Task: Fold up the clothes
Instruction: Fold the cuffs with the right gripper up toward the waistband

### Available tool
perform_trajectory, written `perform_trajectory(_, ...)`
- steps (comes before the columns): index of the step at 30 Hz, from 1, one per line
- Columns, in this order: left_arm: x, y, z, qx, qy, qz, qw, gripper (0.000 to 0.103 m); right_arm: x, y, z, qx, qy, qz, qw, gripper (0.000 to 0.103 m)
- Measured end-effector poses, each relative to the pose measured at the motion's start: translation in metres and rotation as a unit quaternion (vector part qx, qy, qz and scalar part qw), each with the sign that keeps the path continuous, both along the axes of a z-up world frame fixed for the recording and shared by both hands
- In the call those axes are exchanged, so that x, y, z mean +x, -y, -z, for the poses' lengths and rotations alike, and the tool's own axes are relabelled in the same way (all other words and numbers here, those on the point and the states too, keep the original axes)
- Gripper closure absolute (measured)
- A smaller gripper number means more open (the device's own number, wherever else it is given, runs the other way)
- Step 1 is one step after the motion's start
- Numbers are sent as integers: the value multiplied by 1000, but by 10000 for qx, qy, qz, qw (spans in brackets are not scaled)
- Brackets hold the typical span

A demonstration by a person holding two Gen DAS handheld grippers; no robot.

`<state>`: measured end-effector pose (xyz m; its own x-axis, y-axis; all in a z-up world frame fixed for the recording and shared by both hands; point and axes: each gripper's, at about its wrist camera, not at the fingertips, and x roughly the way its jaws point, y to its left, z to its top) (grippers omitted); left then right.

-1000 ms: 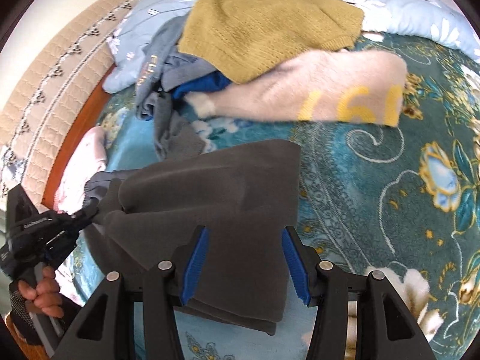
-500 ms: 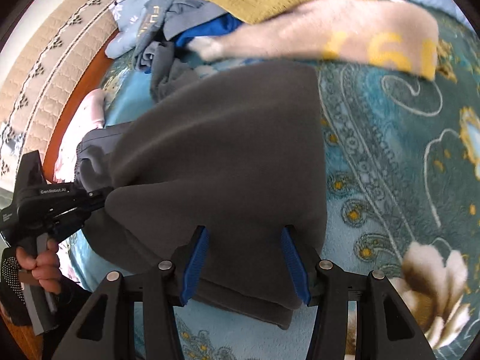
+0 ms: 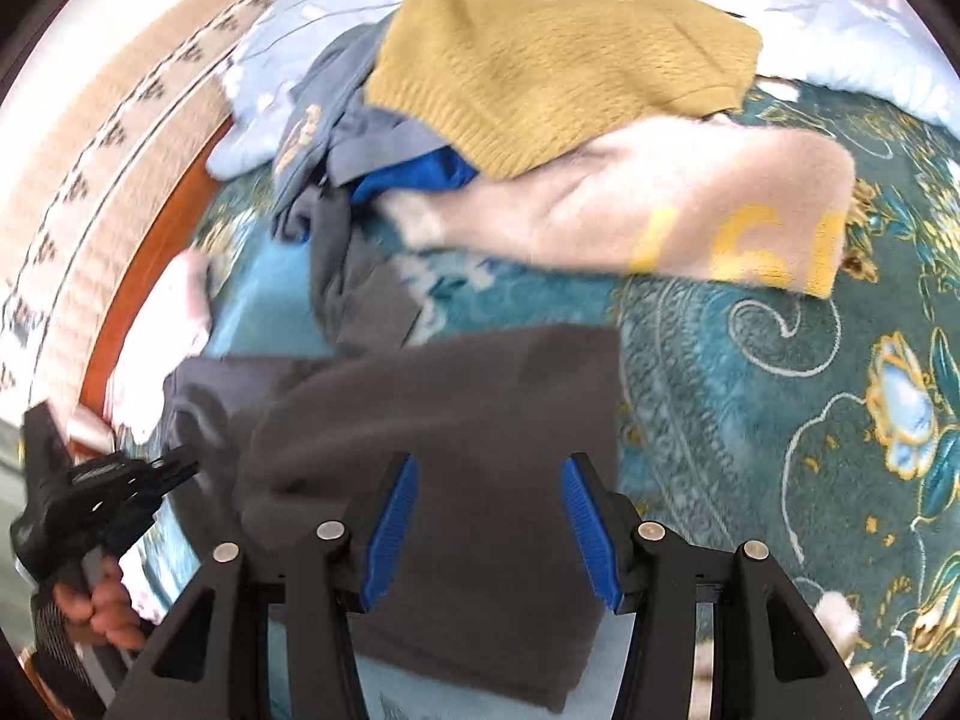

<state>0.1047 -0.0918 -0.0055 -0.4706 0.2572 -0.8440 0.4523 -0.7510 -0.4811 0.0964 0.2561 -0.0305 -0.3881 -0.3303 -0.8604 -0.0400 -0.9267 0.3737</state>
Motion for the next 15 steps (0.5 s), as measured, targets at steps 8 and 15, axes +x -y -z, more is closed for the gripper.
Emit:
perform_trajectory(8,-30,-36,29,70,610,1283,9898,95,-16,18,22,73,68,-68,9999,48)
perform_trajectory(15,-25,-30,53,240,830,1178,9893,95,-30,17,55,90,480,131,9987,48)
